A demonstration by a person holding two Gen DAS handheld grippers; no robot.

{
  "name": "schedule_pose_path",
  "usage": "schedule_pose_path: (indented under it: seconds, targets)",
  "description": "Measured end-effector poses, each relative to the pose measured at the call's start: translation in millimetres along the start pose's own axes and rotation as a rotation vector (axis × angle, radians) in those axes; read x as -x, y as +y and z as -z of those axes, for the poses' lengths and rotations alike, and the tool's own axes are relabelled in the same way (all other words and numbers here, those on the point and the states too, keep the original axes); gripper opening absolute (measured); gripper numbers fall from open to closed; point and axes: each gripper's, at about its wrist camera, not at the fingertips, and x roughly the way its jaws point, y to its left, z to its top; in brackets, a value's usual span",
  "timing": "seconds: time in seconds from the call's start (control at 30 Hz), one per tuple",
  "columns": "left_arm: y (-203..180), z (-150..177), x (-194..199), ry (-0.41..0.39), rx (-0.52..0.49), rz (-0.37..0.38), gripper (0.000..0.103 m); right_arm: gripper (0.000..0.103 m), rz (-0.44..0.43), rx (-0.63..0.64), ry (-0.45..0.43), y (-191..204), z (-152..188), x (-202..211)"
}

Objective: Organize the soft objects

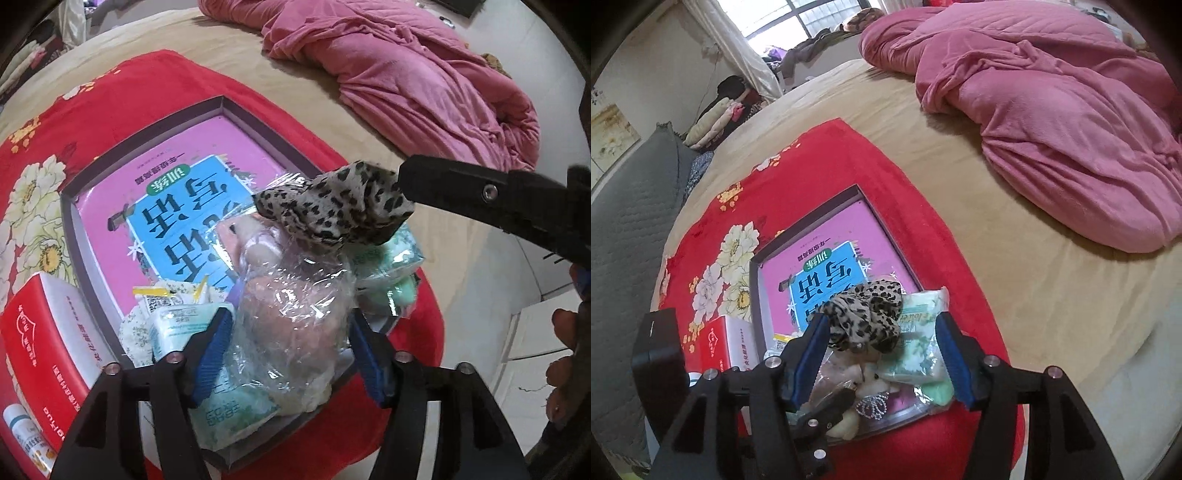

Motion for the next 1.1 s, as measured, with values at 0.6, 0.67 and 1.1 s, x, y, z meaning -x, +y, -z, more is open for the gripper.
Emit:
schedule_pose_path:
  seconds: [0.6,0.67,1.1]
  targets:
    - [20,13,44,-0.076,0.037,0.005,0.077,0.059,0.014,-0.014,-0.095,11,7,47]
    - [25,18,57,-0.096,0.044,0.000,0.077,0.060,0.021,-0.007,-0.108,17,8,52]
    - [56,67,155,-0.260,0.103,-0.079,0.078,0.066,0.053,0.113,-0.189,91,48,97]
